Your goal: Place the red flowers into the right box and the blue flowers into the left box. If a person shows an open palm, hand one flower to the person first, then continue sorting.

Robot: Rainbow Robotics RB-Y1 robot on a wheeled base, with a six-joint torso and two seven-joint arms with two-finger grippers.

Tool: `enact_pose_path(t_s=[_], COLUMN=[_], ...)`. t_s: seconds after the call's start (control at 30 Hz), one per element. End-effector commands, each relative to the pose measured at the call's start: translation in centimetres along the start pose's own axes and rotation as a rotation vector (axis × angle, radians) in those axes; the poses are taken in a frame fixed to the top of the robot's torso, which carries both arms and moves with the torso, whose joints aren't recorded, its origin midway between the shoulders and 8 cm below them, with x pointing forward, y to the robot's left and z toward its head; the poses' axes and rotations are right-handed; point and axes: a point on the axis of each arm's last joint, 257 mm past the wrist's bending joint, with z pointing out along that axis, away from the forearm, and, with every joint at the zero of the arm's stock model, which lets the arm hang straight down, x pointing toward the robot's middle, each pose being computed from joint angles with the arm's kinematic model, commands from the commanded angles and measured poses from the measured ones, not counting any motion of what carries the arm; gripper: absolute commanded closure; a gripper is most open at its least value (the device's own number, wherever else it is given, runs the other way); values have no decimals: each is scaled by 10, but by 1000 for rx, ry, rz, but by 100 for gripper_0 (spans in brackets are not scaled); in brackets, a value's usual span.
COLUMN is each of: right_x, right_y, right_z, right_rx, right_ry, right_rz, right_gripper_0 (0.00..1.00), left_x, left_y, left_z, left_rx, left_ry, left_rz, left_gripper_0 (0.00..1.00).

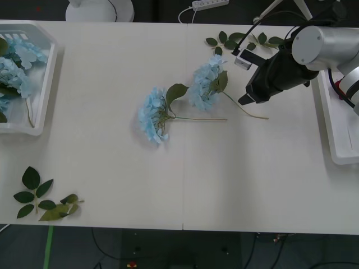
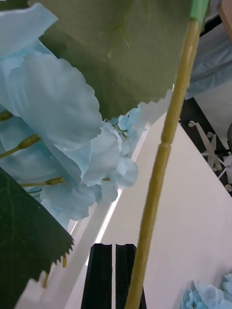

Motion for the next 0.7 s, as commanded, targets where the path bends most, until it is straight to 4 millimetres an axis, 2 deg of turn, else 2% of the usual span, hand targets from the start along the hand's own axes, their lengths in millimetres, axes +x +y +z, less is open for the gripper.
enact_pose_path(t_s=[0.03,0.17,0.23,0.27,0.47,0.5,0.53,0.57,0.7], right_x=[-29,-26,-24,-23,-22,-22,-25,-28,-32], right_y=[7,7,8,8,14,15,16,17,21], right_z=[13,28,35,40,60,62,66,69,76], right_rx=[26,51,54,59,85,91,102,110,117], right_ry=[-54,-45,-49,-49,-56,-57,-64,-72,-87], right_rz=[-23,-16,-5,5,2,-3,-11,-16,-5], right_gripper_0=[9,9,8,9,9,9,9,9,9], left_x=[-28,-26,-26,-26,-18,-16,-13,-9,14], left_y=[2,5,4,4,-5,-7,-12,-17,-31], left_z=[-23,-23,-24,-26,-32,-33,-37,-40,-52], left_rx=[-30,-33,-25,-12,34,40,55,68,102], left_ry=[-30,-29,-30,-35,-27,-23,-17,-13,24], left_rz=[47,53,45,24,13,14,18,26,70], left_gripper_0=[100,95,77,56,23,20,3,0,0])
